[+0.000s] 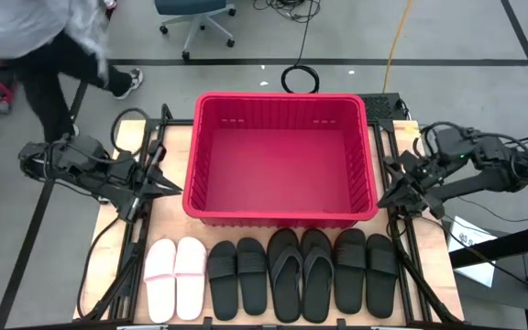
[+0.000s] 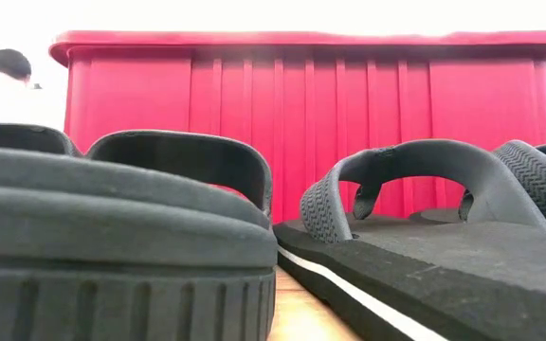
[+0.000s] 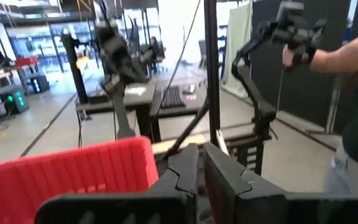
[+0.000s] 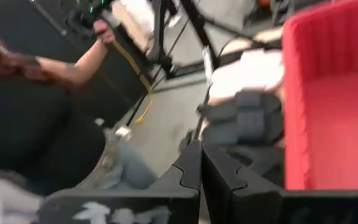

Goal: Pick and place slides into bin
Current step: Put the black slide into the red bin

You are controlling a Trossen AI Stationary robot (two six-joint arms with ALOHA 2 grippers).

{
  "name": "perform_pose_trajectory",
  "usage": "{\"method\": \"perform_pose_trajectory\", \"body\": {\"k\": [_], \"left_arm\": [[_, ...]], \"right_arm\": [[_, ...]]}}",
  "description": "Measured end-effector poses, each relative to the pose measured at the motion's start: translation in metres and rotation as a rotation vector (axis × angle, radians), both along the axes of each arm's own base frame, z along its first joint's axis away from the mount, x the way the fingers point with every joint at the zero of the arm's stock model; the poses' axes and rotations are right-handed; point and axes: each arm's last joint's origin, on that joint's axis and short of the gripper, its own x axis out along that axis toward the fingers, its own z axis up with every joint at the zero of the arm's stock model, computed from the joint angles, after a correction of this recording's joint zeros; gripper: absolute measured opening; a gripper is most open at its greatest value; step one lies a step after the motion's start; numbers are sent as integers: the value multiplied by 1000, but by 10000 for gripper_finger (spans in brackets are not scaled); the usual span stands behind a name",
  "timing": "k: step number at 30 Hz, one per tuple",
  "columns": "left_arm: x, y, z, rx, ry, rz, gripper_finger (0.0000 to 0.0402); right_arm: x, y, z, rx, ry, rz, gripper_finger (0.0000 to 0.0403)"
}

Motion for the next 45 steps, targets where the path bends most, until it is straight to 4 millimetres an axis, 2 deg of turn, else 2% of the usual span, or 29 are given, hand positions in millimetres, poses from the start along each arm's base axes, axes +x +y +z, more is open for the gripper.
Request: {"method": "perform_pose_trajectory", "body": {"k": [6, 10, 17, 22, 32, 41, 45], "left_arm": [[7, -2, 5, -94, -43, -3, 17], [9, -2, 5, -28, -60, 17, 4], [18, 2, 2, -38, -36, 249, 3], [20, 2, 1, 14, -35, 265, 4], [34, 0, 4, 53, 40, 349, 4], [53, -4, 32, 117, 285, 405, 2], [62, -7, 41, 129, 325, 400, 5]], "right_arm": [[-8, 3, -10, 123, 189, 100, 0], [-12, 5, -13, 186, 277, 159, 0], [-18, 6, -22, 241, 459, 119, 0], [-22, 8, -34, 232, 607, 73, 0], [-8, 25, -80, 185, 777, 148, 0], [4, 42, -126, 163, 864, 194, 0], [4, 47, -143, 159, 909, 203, 0]]}}
